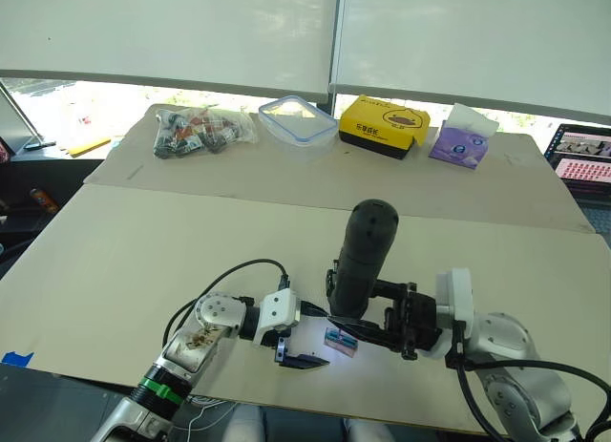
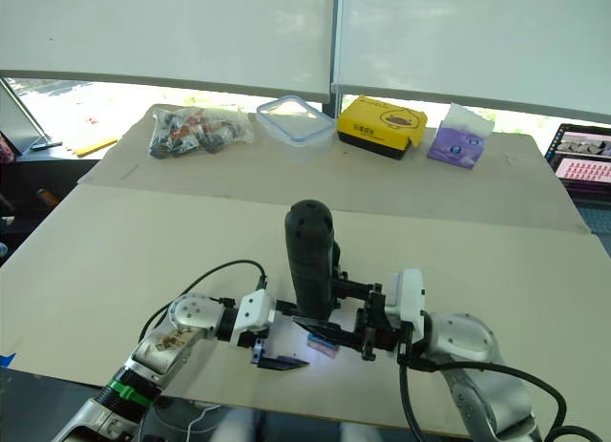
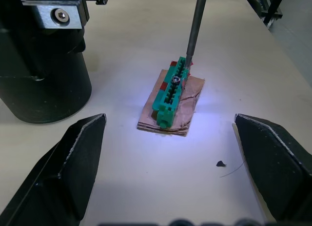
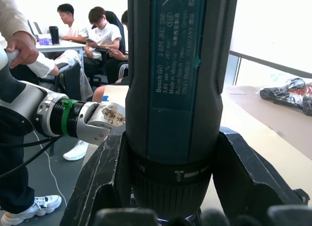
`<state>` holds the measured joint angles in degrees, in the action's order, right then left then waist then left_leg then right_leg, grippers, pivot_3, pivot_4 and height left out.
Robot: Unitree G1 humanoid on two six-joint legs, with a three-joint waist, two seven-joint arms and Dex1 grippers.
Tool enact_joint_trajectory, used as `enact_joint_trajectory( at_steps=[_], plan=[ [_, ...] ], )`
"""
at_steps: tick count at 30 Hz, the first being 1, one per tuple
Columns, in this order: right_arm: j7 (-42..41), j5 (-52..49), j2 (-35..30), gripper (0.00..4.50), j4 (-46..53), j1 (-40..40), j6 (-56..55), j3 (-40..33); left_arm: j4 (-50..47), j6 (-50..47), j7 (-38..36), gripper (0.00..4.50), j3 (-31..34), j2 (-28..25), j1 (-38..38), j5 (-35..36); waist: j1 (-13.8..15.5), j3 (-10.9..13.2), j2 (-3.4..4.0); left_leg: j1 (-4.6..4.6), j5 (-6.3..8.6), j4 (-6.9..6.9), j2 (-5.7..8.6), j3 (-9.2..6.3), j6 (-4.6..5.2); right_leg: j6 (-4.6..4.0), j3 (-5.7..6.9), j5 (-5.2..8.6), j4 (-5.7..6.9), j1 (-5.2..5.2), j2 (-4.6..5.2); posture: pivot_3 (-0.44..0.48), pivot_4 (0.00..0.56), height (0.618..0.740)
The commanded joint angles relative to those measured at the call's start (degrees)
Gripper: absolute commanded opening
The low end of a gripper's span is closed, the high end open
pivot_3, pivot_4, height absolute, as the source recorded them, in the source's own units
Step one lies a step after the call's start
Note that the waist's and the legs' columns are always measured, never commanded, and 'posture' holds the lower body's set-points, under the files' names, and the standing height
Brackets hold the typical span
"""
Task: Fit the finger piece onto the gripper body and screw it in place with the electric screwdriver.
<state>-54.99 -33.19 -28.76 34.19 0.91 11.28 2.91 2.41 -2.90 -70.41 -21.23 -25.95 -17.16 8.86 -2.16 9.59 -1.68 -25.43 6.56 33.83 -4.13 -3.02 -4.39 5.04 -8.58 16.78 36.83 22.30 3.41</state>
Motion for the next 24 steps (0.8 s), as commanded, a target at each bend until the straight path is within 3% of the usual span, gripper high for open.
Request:
enact_joint_trajectory(
  at_steps=[1, 24],
  plan=[
    [-0.06, -0.52, 0.44, 1.91, 1.49, 1.15, -2.45, -0.30, -0.20, -0.75, 0.04, 4.46, -1.77, 0.25, 1.06, -0.44, 0.02, 0.00, 0.00, 0.00, 0.00, 0.00, 0.00, 0.00, 0.00, 0.00, 0.00, 0.00, 0.00, 0.00, 0.00, 0.000, 0.150, 0.740],
    [0.63, -0.93, -0.45, 1.91, 1.09, -0.18, -1.99, -1.72, -0.75, -0.88, 0.03, 4.46, -2.26, 0.16, 2.06, -0.41, -0.01, 0.00, 0.00, 0.00, 0.00, 0.00, 0.01, 0.00, 0.00, 0.01, 0.00, 0.00, 0.00, -0.01, 0.00, 0.000, 0.150, 0.740]
  ],
)
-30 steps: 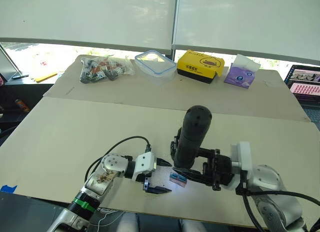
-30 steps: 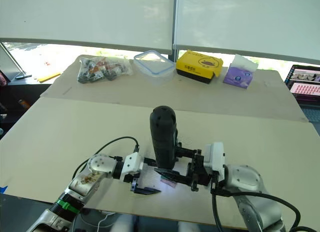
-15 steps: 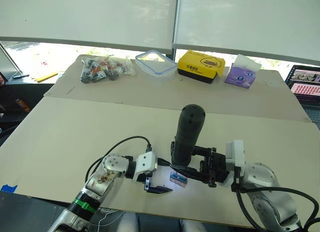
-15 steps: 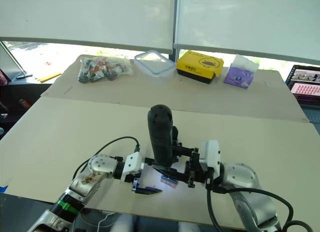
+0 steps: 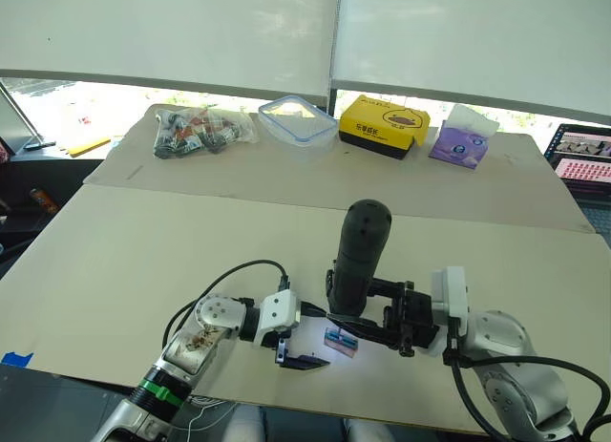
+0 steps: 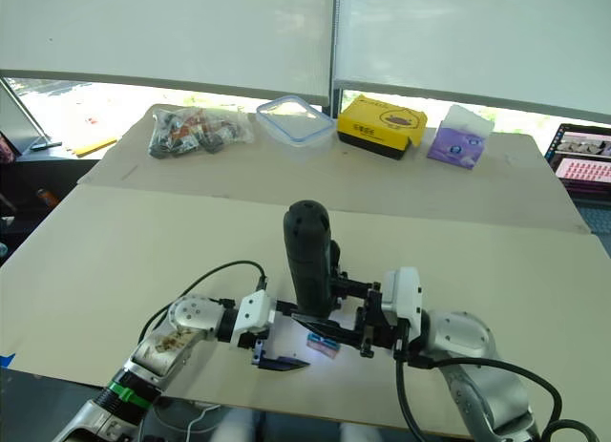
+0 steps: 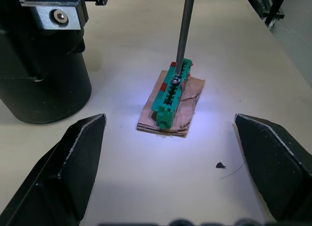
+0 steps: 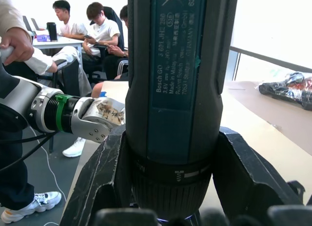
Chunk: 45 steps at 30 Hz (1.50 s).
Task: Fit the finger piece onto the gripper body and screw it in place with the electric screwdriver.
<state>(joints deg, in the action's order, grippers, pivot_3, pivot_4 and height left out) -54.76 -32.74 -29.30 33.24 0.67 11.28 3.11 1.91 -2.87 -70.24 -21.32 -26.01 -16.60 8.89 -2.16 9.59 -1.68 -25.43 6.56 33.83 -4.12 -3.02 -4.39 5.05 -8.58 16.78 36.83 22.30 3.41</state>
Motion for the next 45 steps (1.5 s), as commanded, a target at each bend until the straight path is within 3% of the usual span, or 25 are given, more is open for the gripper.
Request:
enact_joint_trajectory(
  at_steps=[1, 45],
  plan=[
    [0.35, -1.33, 0.05, 1.91, 2.01, 0.07, -2.01, -1.85, -0.29, -0.96, -0.11, 4.46, -2.15, 0.23, 1.53, -0.43, -0.02, 0.00, 0.00, 0.00, 0.00, 0.00, 0.00, 0.00, 0.00, 0.00, 0.00, 0.00, 0.00, 0.00, 0.00, 0.000, 0.150, 0.740],
    [-0.21, -1.52, -0.09, 1.91, 1.18, 0.52, -2.09, -1.36, -0.51, -1.60, 0.59, 4.46, -2.36, 0.41, 1.76, -0.77, -0.02, -0.01, 0.01, 0.01, 0.00, 0.01, 0.00, 0.00, 0.00, 0.01, 0.00, -0.01, 0.01, -0.02, 0.00, 0.000, 0.150, 0.740]
  ],
)
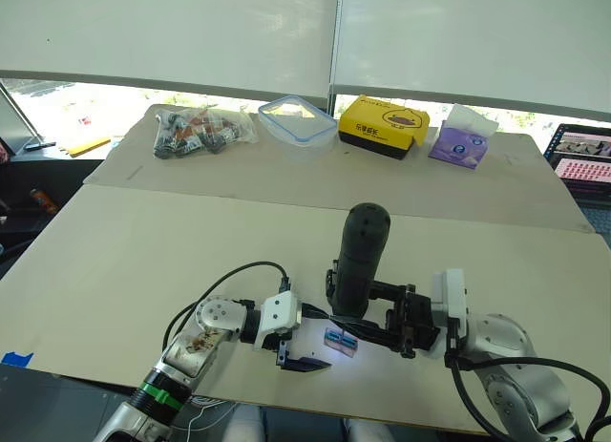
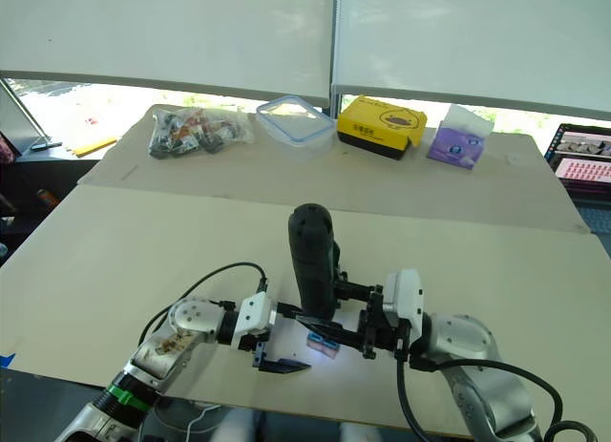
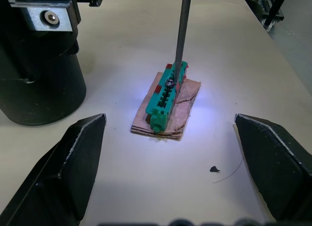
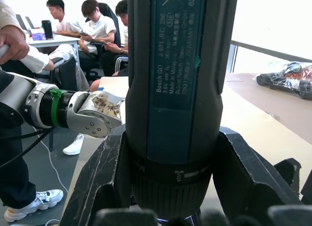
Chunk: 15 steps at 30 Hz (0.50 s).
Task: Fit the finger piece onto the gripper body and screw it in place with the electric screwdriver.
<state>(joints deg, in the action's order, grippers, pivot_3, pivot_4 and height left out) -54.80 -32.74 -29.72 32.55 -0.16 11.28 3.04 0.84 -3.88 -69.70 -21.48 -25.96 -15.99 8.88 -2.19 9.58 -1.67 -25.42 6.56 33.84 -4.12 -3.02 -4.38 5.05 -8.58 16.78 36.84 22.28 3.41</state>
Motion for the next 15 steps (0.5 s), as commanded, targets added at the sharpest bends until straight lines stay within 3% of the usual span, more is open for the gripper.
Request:
enact_joint_trajectory(
  at_steps=[1, 15],
  plan=[
    [-0.17, -1.53, 0.30, 1.91, 1.85, 1.37, -2.02, -1.28, 0.66, -0.50, 0.05, 4.46, -2.19, 0.35, 1.17, -0.77, 0.00, 0.00, 0.00, 0.00, 0.00, 0.00, 0.00, 0.00, 0.00, 0.00, 0.00, 0.00, 0.00, 0.00, 0.00, 0.000, 0.150, 0.740],
    [-0.33, -2.08, -1.46, 1.91, 2.04, 0.48, 1.00, -0.46, 1.62, 0.39, 0.27, 4.46, -2.15, 0.29, 1.50, -1.00, 0.00, -0.02, 0.02, 0.02, 0.00, 0.00, 0.00, 0.00, 0.00, 0.00, 0.00, 0.00, 0.00, -0.01, 0.00, 0.000, 0.150, 0.740]
  ],
)
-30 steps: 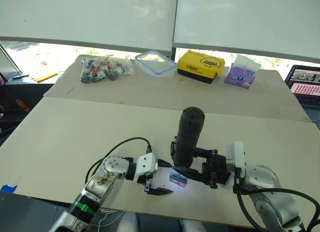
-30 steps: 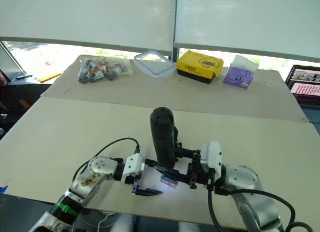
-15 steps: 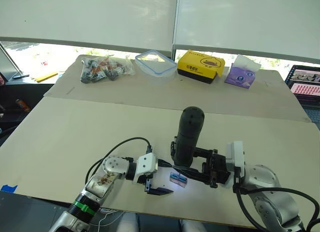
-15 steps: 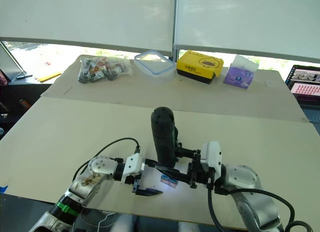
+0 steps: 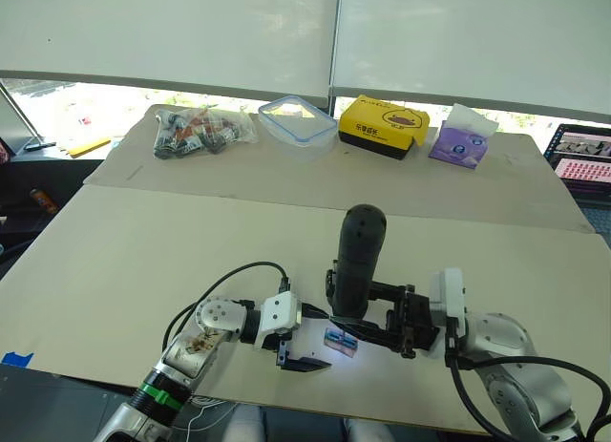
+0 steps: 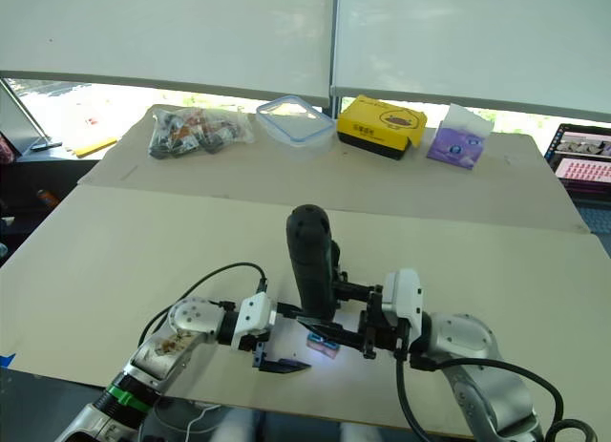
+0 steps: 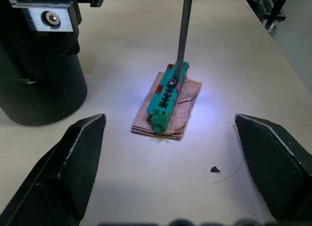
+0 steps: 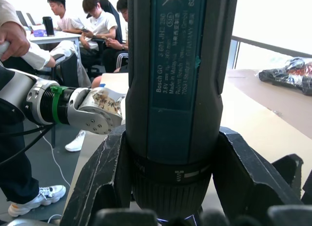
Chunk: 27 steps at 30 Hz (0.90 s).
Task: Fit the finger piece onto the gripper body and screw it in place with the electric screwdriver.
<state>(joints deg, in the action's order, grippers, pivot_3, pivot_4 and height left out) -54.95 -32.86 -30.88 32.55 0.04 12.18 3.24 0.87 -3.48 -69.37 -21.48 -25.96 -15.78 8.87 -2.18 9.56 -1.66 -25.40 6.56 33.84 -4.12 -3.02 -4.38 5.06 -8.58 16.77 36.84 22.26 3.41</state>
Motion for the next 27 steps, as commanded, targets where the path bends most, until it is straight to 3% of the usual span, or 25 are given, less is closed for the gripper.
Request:
enact_joint_trajectory(
  at_steps=[1, 27],
  plan=[
    [-0.11, -2.01, -0.35, 1.91, 2.04, 0.30, 0.16, -0.63, 1.75, 0.10, -0.08, 4.46, -2.14, 0.27, 1.29, -1.01, 0.00, -0.01, 0.01, 0.00, 0.00, 0.00, 0.00, 0.00, 0.00, 0.00, 0.00, 0.00, 0.00, 0.00, 0.00, 0.000, 0.150, 0.740],
    [-1.13, -5.14, -2.11, 1.91, 2.30, 0.59, 0.61, -2.67, 2.58, 0.38, 0.06, 4.46, -2.31, 0.45, 0.91, -1.23, 0.01, -0.09, 0.11, 0.05, 0.00, 0.01, 0.00, 0.00, 0.00, 0.00, -0.01, 0.00, 0.00, -0.04, 0.00, 0.000, 0.150, 0.740]
  ],
)
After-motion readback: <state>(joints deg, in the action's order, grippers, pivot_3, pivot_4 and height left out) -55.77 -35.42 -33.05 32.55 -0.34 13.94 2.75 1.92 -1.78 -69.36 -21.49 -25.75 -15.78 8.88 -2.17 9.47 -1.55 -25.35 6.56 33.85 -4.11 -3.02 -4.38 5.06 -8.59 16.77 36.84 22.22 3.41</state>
